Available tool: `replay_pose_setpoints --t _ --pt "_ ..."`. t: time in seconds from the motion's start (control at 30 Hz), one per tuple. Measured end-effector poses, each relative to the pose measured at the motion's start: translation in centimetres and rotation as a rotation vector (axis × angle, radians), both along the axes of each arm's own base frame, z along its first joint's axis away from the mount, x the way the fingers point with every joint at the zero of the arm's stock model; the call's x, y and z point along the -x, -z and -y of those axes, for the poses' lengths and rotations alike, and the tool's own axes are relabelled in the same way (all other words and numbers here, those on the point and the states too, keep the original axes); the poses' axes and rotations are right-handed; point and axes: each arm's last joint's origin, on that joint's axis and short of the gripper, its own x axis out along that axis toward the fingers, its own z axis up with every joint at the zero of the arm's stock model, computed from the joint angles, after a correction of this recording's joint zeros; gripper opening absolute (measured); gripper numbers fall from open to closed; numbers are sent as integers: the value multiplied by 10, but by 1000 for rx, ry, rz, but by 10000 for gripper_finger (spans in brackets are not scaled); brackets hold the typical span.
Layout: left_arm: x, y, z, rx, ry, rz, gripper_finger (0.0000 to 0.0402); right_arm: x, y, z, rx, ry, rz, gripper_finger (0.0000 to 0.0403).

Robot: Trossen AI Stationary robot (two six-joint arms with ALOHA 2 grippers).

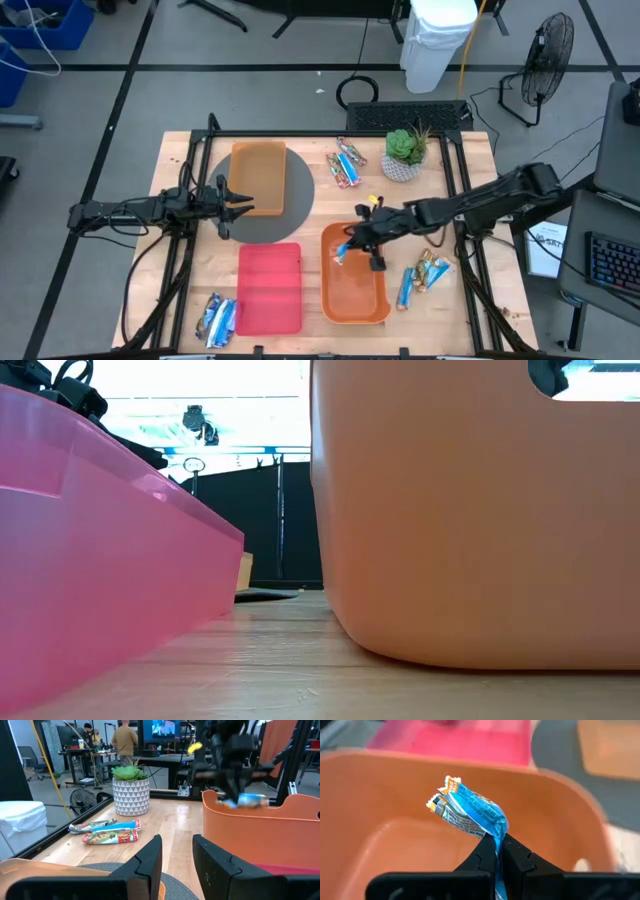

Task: Pick and place Granola Bars by type
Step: Put the yellow granola bar into the orange bin

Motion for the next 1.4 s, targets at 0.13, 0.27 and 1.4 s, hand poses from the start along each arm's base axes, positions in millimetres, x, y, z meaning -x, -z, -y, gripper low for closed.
replay_pose_setpoints --t 0.13,0.27,1.4 --pt "0 0 0 0 0 0 113 -7 17 -3 -9 -24 -50 2" --pt "0 0 0 0 0 -1 113 -7 22 -3 -18 -36 -77 3" --pt "0 0 0 0 0 -1 113 -6 20 -11 -14 -72 -62 6"
